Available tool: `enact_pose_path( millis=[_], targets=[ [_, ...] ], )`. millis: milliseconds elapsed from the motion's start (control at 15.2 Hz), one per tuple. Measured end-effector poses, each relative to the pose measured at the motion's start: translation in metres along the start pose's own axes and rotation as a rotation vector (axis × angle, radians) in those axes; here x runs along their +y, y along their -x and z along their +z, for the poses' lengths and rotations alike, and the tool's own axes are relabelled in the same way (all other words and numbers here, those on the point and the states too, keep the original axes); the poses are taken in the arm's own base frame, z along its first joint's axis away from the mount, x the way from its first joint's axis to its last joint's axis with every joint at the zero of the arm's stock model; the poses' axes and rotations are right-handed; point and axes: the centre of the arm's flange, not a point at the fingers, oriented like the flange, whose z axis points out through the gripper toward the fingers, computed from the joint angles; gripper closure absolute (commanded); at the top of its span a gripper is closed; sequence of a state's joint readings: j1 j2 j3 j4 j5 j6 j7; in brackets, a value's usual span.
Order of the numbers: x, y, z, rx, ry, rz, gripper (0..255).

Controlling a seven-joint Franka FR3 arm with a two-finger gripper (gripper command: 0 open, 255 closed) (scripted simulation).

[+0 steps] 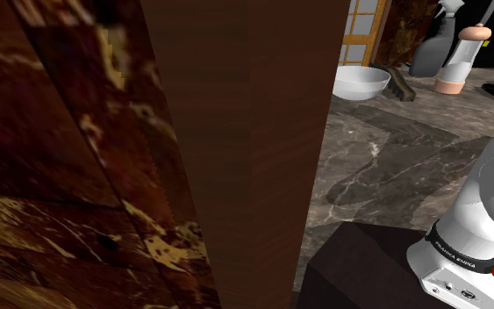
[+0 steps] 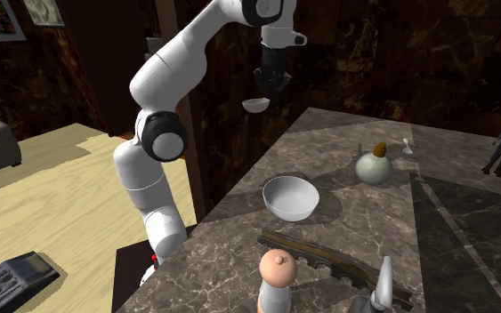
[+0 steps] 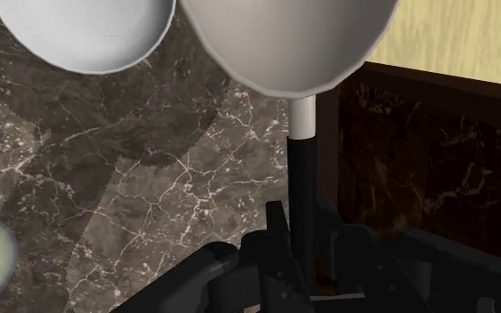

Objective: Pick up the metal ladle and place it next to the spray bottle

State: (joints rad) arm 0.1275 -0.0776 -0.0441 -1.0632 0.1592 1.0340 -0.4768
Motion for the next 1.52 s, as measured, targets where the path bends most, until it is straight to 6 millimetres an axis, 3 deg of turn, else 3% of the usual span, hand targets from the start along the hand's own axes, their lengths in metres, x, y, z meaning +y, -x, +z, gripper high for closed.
enact_pose_path(
  millis=[1122, 1254, 1518],
  targets=[
    [0.082, 0.195, -0.034, 0.001, 0.001, 0.005, 255],
    [0.091, 0.223, -0.032, 0.001, 0.001, 0.005, 255],
    [0.113, 0.273, -0.045, 0.001, 0.001, 0.005, 255]
  ],
)
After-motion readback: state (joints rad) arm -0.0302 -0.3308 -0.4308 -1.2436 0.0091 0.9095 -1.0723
